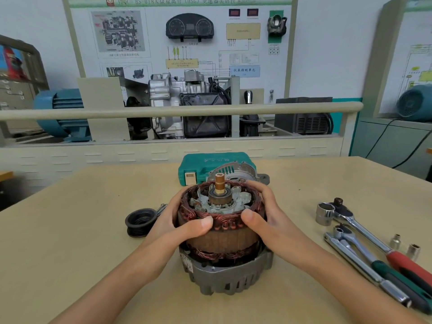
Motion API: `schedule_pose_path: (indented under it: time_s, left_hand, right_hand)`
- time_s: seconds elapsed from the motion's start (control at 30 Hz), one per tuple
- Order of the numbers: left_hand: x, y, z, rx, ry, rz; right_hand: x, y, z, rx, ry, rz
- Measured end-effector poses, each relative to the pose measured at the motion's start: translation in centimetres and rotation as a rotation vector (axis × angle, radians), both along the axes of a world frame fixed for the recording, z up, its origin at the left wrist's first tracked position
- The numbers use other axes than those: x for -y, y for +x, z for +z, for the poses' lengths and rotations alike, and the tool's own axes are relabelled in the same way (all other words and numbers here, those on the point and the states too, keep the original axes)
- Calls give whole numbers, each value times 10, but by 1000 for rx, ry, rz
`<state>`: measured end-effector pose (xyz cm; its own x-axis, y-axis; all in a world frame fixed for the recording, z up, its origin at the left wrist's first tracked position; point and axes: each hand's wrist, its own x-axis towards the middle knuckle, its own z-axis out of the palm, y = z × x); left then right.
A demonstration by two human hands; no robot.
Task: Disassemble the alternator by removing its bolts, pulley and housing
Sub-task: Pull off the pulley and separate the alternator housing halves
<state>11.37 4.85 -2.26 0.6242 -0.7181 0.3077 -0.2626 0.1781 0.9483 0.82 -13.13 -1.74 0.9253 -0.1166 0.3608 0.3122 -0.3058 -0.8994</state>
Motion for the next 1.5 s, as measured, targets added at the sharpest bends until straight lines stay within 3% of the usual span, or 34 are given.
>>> schedule_pose_path:
  time_s: [0.27,0.53,0.73,1.5]
  left_hand:
    - [2,1,1,6,-3,-22]
    - [-17,11,11,99,176,-236]
    - [-13,11,10,151,124,-141]
    - [-28,-22,3,138,97,-109]
  right_hand:
    - [7,1,0,-53,-18,13]
    - [6,2,-13,10,99,-83]
    - [7,1,-15,32,121,-35]
    - [-15,-24,-10,75,125,95]
